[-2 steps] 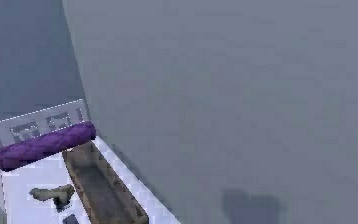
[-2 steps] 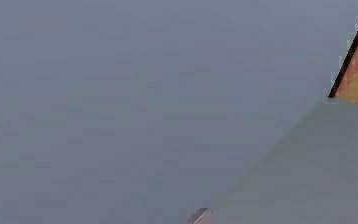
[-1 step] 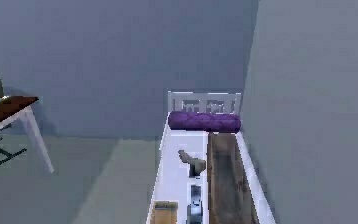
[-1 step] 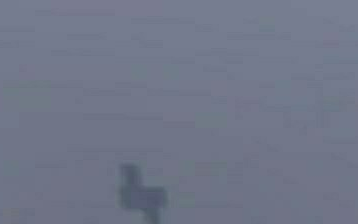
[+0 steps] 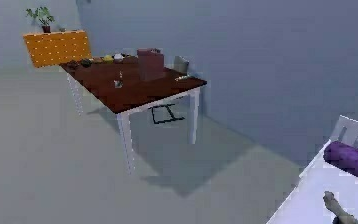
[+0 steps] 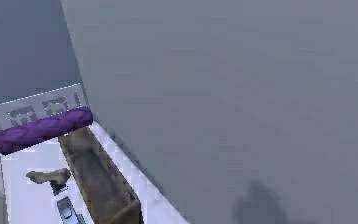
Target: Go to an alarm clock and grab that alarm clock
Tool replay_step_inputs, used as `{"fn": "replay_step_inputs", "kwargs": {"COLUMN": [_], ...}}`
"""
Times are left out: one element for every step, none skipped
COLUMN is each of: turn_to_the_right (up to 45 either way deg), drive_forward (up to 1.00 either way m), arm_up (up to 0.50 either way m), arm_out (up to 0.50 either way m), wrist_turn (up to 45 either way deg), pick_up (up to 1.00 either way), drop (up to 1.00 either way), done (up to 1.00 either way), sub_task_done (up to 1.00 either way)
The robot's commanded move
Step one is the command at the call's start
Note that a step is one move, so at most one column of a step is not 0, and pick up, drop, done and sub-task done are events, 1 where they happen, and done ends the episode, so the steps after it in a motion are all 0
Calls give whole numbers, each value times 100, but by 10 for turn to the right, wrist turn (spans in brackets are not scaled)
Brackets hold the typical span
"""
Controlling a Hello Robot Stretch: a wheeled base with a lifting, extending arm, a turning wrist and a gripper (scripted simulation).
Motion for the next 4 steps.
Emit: {"fn": "replay_step_inputs", "kwargs": {"turn_to_the_right": [-330, 0, 0, 0], "drive_forward": [0, 0, 0, 0], "arm_up": [0, 50, 12, 0], "arm_out": [0, 0, 0, 32], "wrist_turn": [0, 0, 0, 0], "pick_up": [0, 0, 0, 0], "drop": [0, 0, 0, 0], "done": [0, 0, 0, 0], "sub_task_done": [0, 0, 0, 0]}}
